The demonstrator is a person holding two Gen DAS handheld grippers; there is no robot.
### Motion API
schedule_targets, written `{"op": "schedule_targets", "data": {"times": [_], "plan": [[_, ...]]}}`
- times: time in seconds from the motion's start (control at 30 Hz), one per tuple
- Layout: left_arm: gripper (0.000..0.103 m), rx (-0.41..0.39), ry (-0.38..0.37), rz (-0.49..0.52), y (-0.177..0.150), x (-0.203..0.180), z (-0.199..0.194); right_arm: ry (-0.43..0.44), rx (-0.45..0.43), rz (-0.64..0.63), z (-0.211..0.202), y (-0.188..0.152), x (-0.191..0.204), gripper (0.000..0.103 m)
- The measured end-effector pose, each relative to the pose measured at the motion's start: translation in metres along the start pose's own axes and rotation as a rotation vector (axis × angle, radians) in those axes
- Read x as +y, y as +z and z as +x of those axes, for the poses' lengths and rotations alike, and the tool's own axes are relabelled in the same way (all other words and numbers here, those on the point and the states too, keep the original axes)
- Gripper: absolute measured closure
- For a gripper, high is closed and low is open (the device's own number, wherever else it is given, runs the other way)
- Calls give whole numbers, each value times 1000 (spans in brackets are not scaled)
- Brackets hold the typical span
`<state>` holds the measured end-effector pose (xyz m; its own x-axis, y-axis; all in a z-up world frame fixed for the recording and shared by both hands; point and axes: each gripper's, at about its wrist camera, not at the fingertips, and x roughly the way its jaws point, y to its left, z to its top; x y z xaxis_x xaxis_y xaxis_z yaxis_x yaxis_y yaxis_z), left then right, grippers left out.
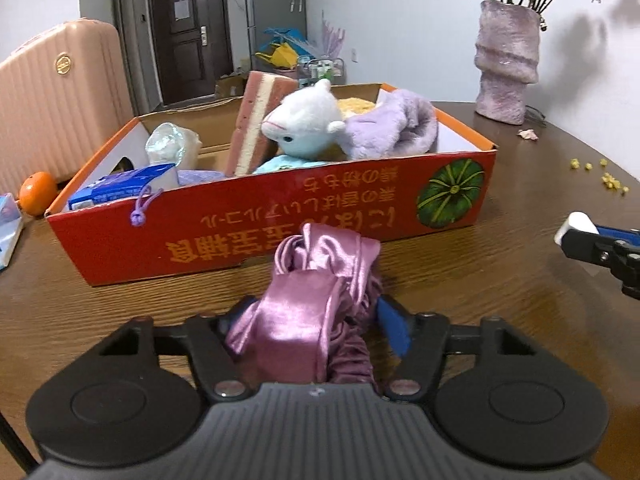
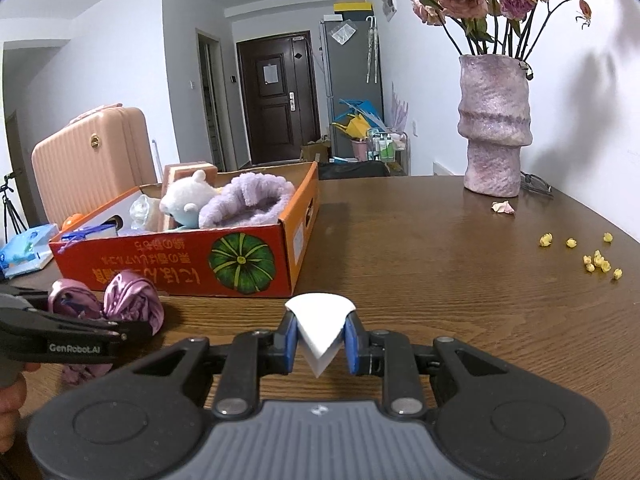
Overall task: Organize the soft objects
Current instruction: 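Carry the pink scrunchie and white tissue with both tools over the box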
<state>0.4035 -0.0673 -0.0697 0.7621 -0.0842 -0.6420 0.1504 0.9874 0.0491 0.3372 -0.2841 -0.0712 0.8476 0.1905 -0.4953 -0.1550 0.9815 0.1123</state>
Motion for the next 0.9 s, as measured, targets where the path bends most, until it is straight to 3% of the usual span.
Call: {"op": "schedule_targets", "data": {"times": [0.17,0.27,0.9], "plan": [[59,5,-36,11,-2,-2,1,-12,-7,-13,-1,-1,4,79],[65,-3,-42,17,-3,-4,-1,-20,-20,-18,-3,-1,7,79],[67,-160,-25,-33,0,5,-50,-34,-99,25,-12,3,35,79]]}}
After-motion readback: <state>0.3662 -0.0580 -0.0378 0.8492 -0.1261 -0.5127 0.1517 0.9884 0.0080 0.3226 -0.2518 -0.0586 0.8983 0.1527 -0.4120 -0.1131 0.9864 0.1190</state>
